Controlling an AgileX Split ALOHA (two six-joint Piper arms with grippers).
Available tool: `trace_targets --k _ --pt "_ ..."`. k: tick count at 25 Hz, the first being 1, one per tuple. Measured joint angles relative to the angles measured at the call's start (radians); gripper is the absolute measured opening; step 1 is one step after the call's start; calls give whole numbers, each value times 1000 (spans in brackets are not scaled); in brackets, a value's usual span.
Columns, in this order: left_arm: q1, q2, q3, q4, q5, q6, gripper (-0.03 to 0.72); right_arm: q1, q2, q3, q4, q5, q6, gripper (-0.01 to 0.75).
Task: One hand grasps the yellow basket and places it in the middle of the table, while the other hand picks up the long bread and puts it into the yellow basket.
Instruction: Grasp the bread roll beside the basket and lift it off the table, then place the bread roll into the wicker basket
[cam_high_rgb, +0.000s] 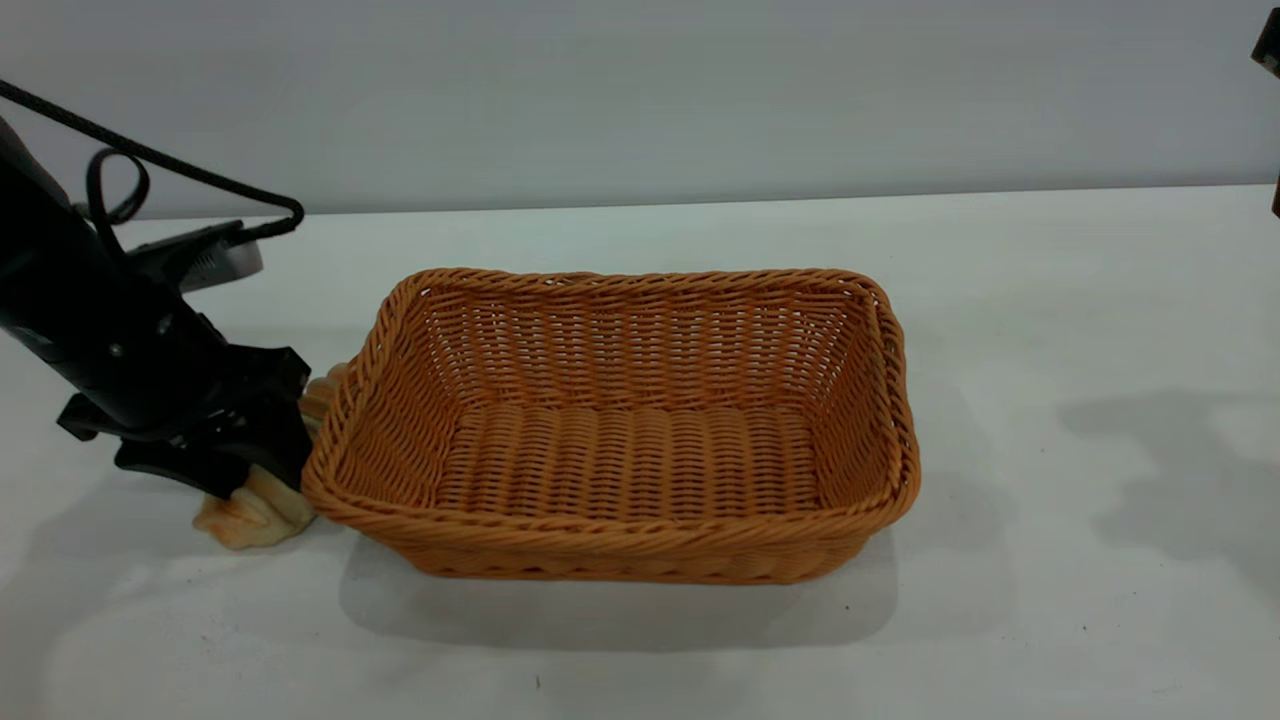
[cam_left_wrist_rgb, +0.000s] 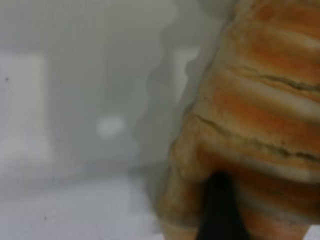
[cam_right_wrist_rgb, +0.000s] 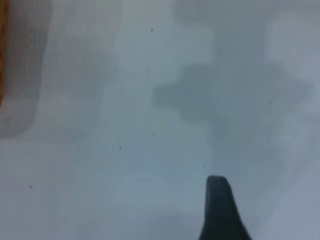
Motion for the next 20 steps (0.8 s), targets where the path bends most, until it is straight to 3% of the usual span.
trace_targets --k 3,8,15,20 --pt "0 7 -3 -1 0 -2 455 0 0 0 0 0 0 531" --pt "12 -14 -2 21 13 -34 86 0 0 0 0 0 3 531" --pt "68 -201 0 53 60 -108 68 0 0 1 0 0 4 531" --pt "27 -363 1 53 65 -100 68 0 0 2 0 -4 7 531"
